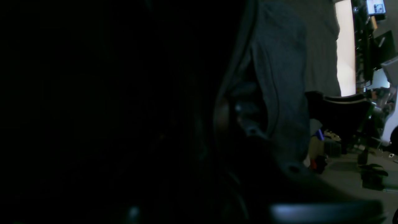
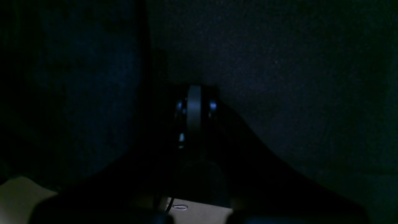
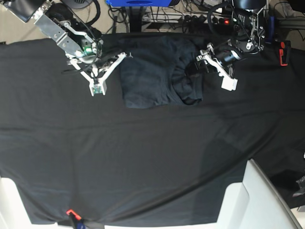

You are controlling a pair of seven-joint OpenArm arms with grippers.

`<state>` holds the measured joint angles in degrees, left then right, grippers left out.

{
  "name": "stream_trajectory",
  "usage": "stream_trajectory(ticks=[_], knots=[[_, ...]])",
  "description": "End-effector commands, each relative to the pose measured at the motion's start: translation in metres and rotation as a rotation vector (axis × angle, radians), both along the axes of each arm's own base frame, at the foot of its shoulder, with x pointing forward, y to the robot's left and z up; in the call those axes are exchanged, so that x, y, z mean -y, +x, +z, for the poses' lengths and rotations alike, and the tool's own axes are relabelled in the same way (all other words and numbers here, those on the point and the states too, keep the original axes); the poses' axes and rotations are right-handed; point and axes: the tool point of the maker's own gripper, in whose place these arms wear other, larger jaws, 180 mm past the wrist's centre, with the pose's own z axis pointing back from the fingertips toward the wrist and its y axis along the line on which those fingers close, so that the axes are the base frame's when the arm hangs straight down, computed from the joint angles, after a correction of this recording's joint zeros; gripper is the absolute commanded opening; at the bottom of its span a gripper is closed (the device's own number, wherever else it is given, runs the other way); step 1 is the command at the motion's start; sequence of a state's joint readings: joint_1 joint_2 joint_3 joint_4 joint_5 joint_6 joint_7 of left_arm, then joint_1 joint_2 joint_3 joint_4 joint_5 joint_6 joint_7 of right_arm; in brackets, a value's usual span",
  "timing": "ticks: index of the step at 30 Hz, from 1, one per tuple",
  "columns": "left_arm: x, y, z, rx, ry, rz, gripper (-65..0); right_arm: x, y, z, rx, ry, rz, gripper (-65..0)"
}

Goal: Fold the T-shirt properly
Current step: 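Move the left gripper to the folded stack's side edge, then grasp the stack's side edge with the left gripper and tuck it under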

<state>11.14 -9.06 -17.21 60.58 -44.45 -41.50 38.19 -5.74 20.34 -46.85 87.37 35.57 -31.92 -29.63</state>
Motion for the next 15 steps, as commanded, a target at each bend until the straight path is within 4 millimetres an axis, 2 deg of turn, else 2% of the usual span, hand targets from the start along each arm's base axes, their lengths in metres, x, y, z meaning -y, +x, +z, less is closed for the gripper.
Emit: stream_trajectory(ticks=[1,5,10,15], knots=[[-0.004,-0.012,-0.010,-0.061,0.036,-0.023,-64.0,0.008,-0.001,0.000,-0.008,-0.012,0.000,-62.4],[-0.003,-0.002,-0.007,-0.047,0.036,-0.029,-65.0,0.015,0.003,0.001,-0.002,-0.023,-0.009,-62.4],[-0.031,0.005,0.004,-0.016,0.113,-0.062,-65.0,0.040,0.014,0.003,0.011,-0.034,-0.105,-62.4],[-0.052,0.007,0.008,-0.042,0.220,-0.213,-65.0,0.046,0.019,0.006,0.021,-0.036,-0.129,-62.3]])
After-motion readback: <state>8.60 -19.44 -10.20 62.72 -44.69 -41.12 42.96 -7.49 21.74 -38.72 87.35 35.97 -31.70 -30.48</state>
